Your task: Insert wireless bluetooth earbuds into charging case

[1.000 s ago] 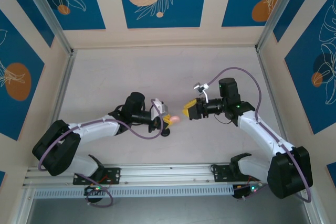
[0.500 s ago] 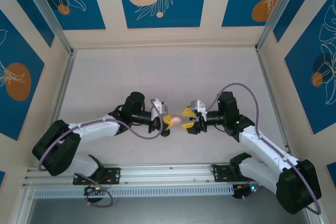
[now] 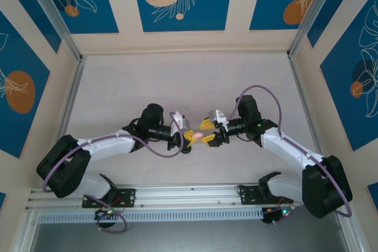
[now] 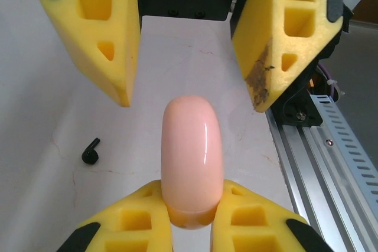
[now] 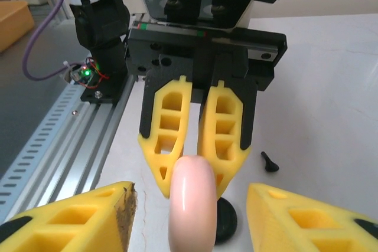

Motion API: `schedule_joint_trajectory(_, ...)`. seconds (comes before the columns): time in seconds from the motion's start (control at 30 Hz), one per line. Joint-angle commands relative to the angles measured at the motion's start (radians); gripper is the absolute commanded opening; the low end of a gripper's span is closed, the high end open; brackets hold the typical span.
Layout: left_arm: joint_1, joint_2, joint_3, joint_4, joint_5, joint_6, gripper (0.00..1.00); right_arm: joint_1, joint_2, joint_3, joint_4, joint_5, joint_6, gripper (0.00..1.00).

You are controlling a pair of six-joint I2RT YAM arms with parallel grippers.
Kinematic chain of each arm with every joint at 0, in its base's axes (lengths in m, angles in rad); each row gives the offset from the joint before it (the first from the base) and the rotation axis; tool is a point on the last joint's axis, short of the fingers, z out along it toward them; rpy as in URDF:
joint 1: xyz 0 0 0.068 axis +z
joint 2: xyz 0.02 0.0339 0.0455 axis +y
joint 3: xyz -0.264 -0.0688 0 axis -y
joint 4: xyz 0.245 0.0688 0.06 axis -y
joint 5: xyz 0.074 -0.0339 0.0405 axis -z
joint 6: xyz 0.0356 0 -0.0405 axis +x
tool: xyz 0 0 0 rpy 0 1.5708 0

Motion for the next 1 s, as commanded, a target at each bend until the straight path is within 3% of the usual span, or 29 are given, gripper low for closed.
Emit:
schedule_joint_trajectory(0.0,-0.015,-0.008,0.027,0.009,0.041,0.013,0.14,0.004,0.041,0.044,-0.088,-0.073,-0.06,0.5)
schedule_joint_trajectory(0.43,-0.016,-0.029,0.026,0.007,0.03,0.012,0.14,0.007,0.143,0.122,-0.198,-0.097,-0.107,0.4)
schedule_joint_trajectory(0.73,-0.016,-0.046,0.034,-0.013,0.006,0.025,0.15,0.012,0.151,0.155,-0.291,-0.067,-0.173,0.2)
schedule_joint_trajectory(0.9,-0.016,-0.042,0.038,-0.017,-0.011,0.027,0.26,0.012,0.143,0.162,-0.317,-0.064,-0.19,0.16)
schedule_joint_trajectory(0.97,-0.016,-0.036,0.039,-0.017,-0.017,0.028,0.36,0.007,0.138,0.163,-0.324,-0.05,-0.195,0.15)
